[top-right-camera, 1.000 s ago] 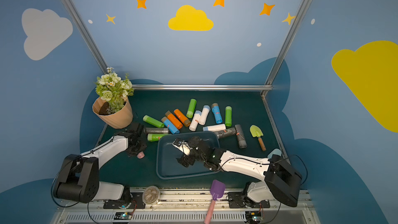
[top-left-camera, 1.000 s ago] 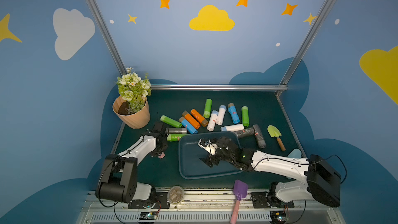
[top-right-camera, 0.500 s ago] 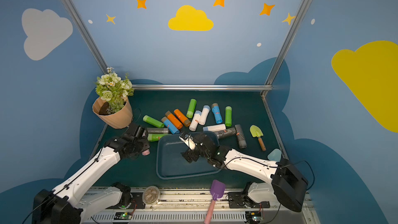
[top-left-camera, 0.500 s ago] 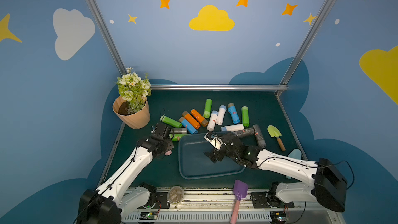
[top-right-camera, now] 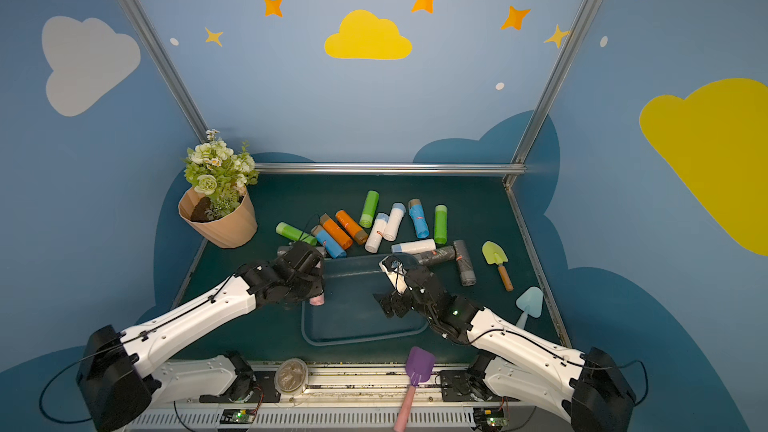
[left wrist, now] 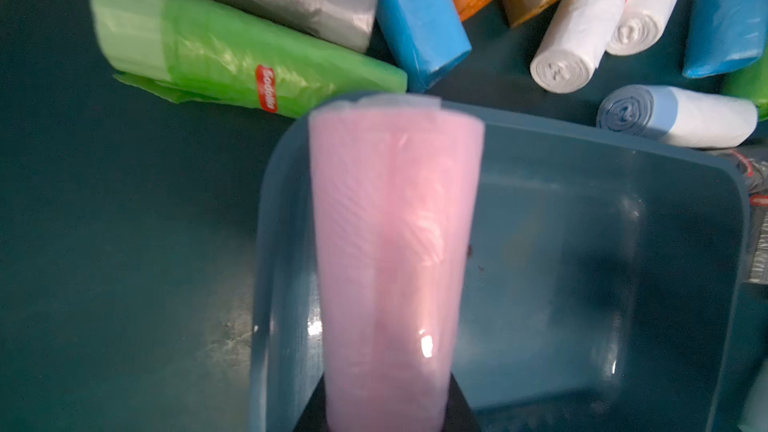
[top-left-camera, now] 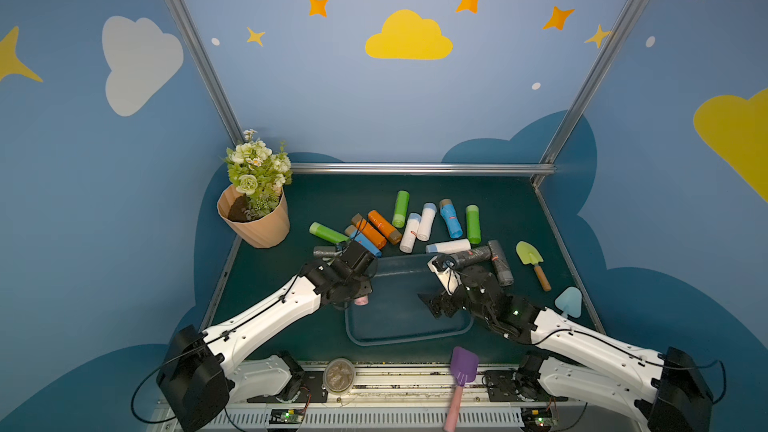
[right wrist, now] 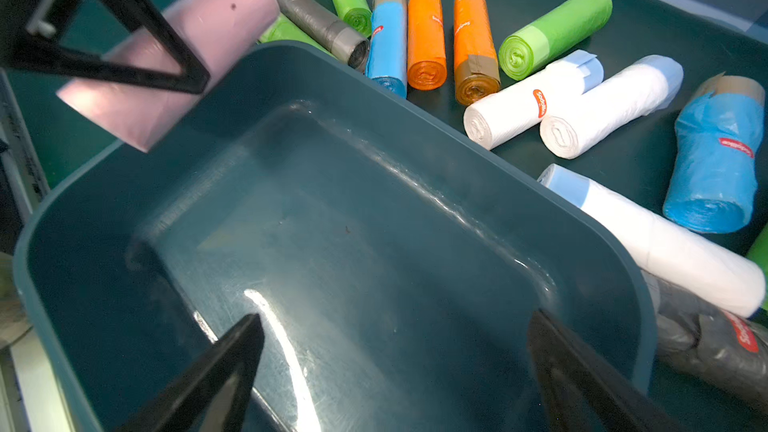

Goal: Put the roll of trash bags into the storage box
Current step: Pick up the roll of trash bags from the center of the board, then place the roll of trash bags in the storage box.

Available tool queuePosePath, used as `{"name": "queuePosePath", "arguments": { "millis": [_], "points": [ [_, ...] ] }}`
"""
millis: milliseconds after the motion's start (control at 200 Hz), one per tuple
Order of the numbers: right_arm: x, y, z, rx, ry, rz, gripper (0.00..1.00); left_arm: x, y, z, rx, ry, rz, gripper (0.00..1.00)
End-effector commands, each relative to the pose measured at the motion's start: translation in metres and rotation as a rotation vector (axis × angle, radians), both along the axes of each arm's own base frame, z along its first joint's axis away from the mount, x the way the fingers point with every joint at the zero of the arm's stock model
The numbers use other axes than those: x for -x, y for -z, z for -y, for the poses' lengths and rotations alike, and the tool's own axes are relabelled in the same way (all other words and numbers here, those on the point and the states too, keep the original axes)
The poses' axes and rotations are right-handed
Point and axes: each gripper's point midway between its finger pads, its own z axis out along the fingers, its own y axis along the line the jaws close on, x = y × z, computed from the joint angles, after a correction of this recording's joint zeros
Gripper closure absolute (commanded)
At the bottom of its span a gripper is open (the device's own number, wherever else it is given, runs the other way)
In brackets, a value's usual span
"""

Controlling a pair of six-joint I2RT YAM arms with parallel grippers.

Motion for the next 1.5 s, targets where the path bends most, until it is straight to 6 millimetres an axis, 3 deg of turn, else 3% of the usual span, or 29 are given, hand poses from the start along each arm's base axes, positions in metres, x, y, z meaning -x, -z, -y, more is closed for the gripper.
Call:
{"name": "queuePosePath", "arguments": {
  "millis": [0, 285, 801, 1246, 1497],
  "points": [
    [0.010, -0.014, -0.013, -0.094, -0.072, -0.019, 0.03, -0.006, 0.002, 0.000, -0.049, -0.034, 0.015, 0.71],
    [0.010, -0.013, -0.014, -0.090, -0.078, -0.027, 0.03, 0.000, 0.029, -0.002, -0.096, -0.048, -0.031, 0.70],
    [0.007, -0.002, -0.015, -0.060, -0.073, -0.048, 0.03, 0.009, 0.057, -0.014, -0.173, -0.064, -0.060, 0.69],
    [0.026, 0.024, -0.044, 0.027, -0.259, -0.184, 0.03, 0.009, 0.072, -0.012, -0.214, -0.042, -0.099, 0.68],
    [0.025, 0.022, -0.042, 0.012, -0.245, -0.157, 0.03, 0.009, 0.083, -0.007, -0.231, -0.019, -0.135, 0.68]
  ]
}}
